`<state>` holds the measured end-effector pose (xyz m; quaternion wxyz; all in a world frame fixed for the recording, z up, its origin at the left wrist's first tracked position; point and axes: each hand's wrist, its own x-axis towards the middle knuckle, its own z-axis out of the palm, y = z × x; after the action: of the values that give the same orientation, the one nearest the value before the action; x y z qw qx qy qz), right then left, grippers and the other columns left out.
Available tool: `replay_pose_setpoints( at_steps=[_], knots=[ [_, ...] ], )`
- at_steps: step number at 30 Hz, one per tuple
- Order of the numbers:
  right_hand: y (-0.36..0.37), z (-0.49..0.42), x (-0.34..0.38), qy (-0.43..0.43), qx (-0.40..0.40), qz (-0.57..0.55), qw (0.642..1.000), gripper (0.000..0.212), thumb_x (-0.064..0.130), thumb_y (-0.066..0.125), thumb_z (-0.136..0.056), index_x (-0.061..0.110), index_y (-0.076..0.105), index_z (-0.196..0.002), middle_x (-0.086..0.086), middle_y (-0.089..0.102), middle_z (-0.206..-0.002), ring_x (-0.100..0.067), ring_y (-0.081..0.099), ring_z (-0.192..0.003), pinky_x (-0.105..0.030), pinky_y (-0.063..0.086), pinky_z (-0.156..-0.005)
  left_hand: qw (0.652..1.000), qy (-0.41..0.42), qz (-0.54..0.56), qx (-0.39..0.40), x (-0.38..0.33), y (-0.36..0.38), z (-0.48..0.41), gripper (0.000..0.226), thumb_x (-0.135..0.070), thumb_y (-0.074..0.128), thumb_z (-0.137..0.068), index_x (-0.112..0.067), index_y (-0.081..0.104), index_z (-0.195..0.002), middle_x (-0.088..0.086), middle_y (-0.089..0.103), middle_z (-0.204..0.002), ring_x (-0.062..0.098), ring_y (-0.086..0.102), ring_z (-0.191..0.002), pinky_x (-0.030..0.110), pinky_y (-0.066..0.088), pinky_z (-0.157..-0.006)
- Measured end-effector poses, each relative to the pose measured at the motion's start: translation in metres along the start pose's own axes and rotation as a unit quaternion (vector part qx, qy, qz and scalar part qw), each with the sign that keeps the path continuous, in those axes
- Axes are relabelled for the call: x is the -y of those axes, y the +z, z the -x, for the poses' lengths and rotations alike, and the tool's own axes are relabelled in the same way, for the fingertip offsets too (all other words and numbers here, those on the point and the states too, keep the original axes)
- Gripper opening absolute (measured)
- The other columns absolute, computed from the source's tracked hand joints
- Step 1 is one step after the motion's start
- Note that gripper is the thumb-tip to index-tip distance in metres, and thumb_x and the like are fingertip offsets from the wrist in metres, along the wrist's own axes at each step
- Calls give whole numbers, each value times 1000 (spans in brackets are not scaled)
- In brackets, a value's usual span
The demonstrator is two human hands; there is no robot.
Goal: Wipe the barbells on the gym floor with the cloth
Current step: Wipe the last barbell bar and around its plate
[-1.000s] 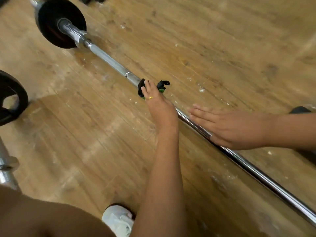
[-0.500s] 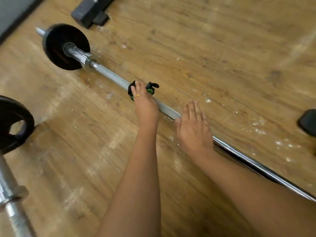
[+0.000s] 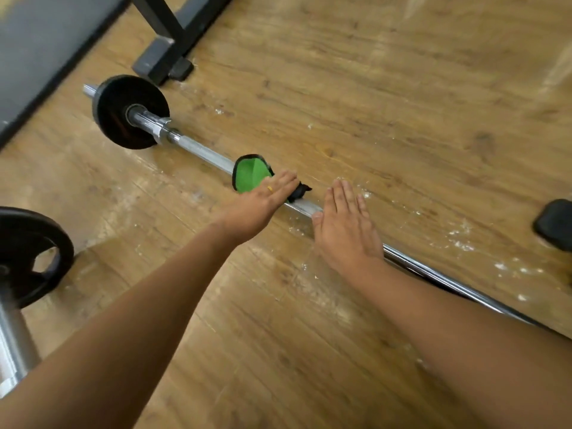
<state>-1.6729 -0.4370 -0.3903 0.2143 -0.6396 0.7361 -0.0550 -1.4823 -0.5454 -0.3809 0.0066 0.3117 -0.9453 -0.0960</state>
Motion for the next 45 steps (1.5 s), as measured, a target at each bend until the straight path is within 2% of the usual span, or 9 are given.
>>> replay_pose_setpoints(
  at_steps=[3, 9, 11, 13, 18, 27, 36, 39, 45],
  knots=[
    [-3, -10, -7, 4, -11, 7, 1000, 70, 40, 2, -100, 2, 12, -159, -12, 5, -168, -21, -6, -155, -40, -4, -126, 998, 59, 0, 22, -8, -7, -20, 80, 26, 47, -81, -3, 33, -155, 16, 30, -162, 31, 29, -149, 43, 35, -114],
    [-17, -25, -20, 7, -6, -9, 1000, 76, 41, -2, -96, 1, 16, -158, -12, 9, -168, -20, -3, -155, -38, -1, -126, 977, -189, 71, -72, 10, -14, -37, 47, 1, 44, -101, -10, 46, -146, 12, 47, -148, 33, 52, -127, 31, 42, -90],
    [-21, -30, -24, 10, 2, -8, 1000, 68, 40, 3, -103, 1, 16, -158, -11, 9, -168, -20, -3, -155, -38, 2, -126, 966, -224, 98, -82, 6, -9, -45, 45, -4, 43, -104, -11, 45, -148, 12, 44, -154, 33, 43, -140, 35, 40, -107],
    [-24, -34, -27, 13, 4, -8, 1000, 64, 39, 10, -106, 2, 17, -158, -11, 10, -168, -20, -2, -155, -38, 4, -126, 973, -183, 124, -63, -7, -2, -56, 47, -2, 43, -103, -8, 45, -150, 11, 41, -157, 30, 29, -150, 44, 25, -122],
    [-29, -42, -35, 18, 9, -6, 1000, 64, 40, 9, -106, 3, 17, -158, -11, 11, -168, -20, 1, -155, -37, 6, -126, 985, -102, 136, -26, -5, -10, -68, 47, 0, 44, -103, -8, 44, -150, 8, 40, -158, 22, 30, -149, 20, 18, -118],
    [-33, -42, -36, 19, 18, -10, 1000, 65, 42, 7, -106, 4, 14, -159, -11, 8, -168, -20, -1, -155, -37, 6, -126, 975, -213, 7, -62, 21, -9, -65, 42, -37, 36, -108, -37, 44, -149, -2, 13, -169, 28, -5, -156, 64, -9, -117],
    [-32, -36, -30, 22, 25, -29, 999, 65, 41, 9, -107, 3, 14, -159, -11, 7, -168, -19, -2, -155, -37, 9, -125, 941, -289, 157, -75, 7, -9, -67, 44, -23, 37, -110, -7, 42, -150, 18, 25, -163, 34, 12, -154, 52, 12, -124],
    [-32, -36, -30, 20, 27, -31, 999, 64, 41, 10, -107, 3, 16, -159, -10, 8, -168, -18, -1, -155, -37, 9, -126, 972, -196, 124, -22, -19, -8, -70, 41, -18, 40, -109, -6, 48, -147, 17, 42, -155, 44, 38, -141, 50, 30, -115],
    [-30, -36, -32, 17, 24, -27, 999, 65, 42, 8, -107, 4, 14, -159, -10, 7, -168, -18, -2, -155, -37, 8, -126, 981, -136, 130, -48, -2, -1, -64, 39, -20, 46, -107, -10, 53, -145, 11, 43, -155, 27, 26, -151, 55, 19, -123]
  ],
)
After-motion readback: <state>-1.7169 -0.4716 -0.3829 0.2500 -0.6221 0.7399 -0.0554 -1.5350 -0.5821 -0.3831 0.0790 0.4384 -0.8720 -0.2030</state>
